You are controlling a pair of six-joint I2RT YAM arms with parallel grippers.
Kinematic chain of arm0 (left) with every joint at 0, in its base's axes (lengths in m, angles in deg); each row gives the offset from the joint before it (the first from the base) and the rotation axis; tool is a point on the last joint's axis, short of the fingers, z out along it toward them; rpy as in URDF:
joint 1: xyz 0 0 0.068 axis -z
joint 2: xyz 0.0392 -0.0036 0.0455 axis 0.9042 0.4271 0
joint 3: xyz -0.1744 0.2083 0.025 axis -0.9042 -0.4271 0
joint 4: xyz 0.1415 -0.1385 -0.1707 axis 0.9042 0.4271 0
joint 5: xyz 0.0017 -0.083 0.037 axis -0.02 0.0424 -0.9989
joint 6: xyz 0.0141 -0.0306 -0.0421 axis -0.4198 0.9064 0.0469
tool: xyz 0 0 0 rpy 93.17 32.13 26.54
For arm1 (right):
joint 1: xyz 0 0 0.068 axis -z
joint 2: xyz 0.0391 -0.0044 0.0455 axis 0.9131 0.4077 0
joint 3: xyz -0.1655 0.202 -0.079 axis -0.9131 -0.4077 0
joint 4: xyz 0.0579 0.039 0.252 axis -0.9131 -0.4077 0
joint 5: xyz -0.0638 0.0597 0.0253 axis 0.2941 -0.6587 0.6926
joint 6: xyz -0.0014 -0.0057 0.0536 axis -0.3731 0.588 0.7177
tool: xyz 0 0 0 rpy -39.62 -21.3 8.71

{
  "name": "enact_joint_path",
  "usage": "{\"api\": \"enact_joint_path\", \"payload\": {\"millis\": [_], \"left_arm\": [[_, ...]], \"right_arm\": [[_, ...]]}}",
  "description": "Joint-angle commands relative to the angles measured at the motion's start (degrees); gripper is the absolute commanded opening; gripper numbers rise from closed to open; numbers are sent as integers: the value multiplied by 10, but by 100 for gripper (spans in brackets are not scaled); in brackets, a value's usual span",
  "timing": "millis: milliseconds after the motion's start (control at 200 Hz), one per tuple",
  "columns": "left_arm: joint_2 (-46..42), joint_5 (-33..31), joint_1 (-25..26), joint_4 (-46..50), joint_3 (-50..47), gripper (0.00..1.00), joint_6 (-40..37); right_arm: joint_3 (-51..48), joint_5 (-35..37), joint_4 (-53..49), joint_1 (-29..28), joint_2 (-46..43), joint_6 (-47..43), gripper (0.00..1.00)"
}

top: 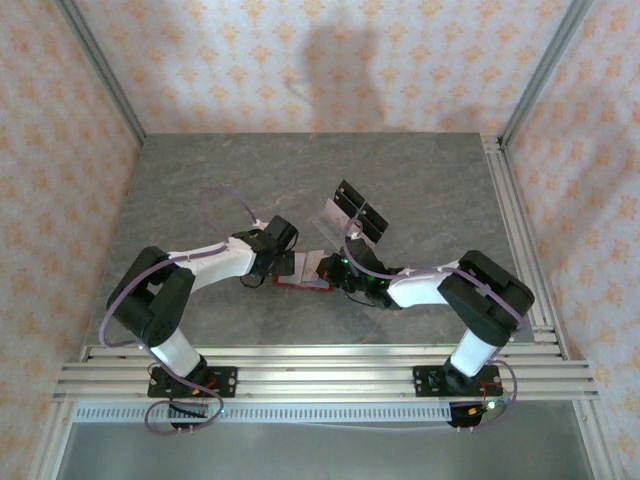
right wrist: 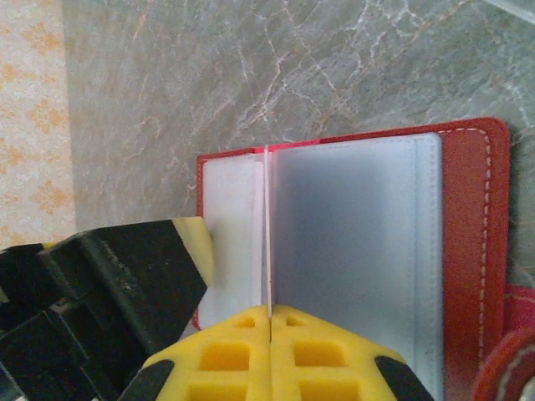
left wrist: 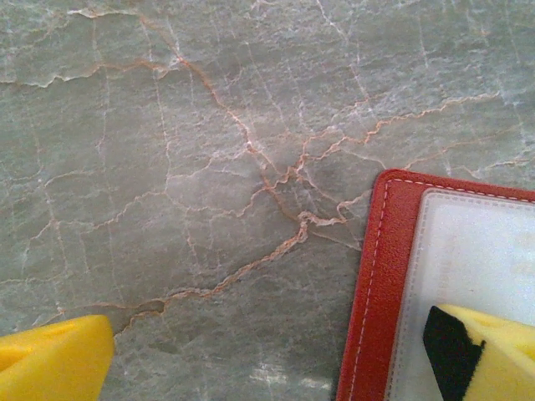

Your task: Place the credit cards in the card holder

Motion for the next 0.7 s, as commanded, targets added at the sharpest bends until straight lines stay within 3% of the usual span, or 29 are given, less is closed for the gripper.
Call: {"api": "enact_joint_path", "payload": {"millis": [0, 696], "left_arm": [[-4, -25, 4, 33, -16, 97, 14], [-3, -25, 7, 31, -18, 97, 16]], "right_arm": [[-6, -1, 34, -4, 7, 8, 0], [-12, -1, 48, -7, -9, 17, 0]]}}
